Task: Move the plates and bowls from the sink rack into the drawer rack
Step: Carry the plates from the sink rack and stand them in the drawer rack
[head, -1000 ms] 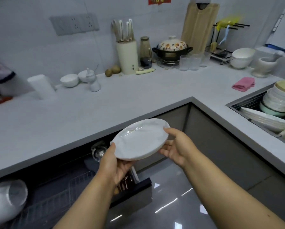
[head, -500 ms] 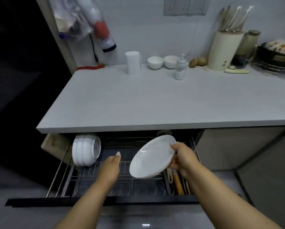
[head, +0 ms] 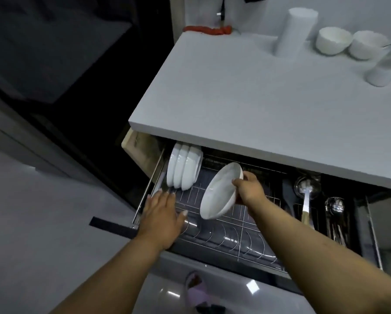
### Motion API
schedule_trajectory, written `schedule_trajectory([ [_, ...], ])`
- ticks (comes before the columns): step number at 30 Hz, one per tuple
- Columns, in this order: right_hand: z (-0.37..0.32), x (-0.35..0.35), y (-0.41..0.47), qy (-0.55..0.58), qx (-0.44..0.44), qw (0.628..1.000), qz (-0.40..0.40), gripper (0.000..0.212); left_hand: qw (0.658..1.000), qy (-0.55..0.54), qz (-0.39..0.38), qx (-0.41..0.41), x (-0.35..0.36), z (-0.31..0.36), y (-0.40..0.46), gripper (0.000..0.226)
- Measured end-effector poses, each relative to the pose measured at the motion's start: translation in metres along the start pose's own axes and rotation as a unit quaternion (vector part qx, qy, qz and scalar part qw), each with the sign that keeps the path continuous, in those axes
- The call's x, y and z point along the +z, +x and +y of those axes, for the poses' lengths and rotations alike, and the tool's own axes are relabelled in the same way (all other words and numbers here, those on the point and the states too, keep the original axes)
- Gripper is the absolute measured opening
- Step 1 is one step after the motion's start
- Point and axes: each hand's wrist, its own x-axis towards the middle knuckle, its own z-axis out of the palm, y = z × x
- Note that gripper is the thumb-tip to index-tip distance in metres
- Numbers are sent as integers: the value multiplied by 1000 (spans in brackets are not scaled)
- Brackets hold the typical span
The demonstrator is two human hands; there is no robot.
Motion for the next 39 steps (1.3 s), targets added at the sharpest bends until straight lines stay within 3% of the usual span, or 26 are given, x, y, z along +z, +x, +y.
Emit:
schedule_trajectory([
  [7, -10, 40, 38, -71, -9, 997, 16, 49, 999, 33, 0, 23, 8, -7, 1, 77],
  [14, -20, 58, 61, -98, 18, 995, 31, 54, 1000, -10, -14, 25, 10, -11, 2, 75],
  [25, -34, 81, 77, -254, -38, 965, 47, 54, 999, -37, -2, 23, 7, -11, 2, 87],
  [39, -40, 104, 74, -332, -97, 938, 22, 46, 998, -60, -9, 22, 13, -14, 4, 85],
])
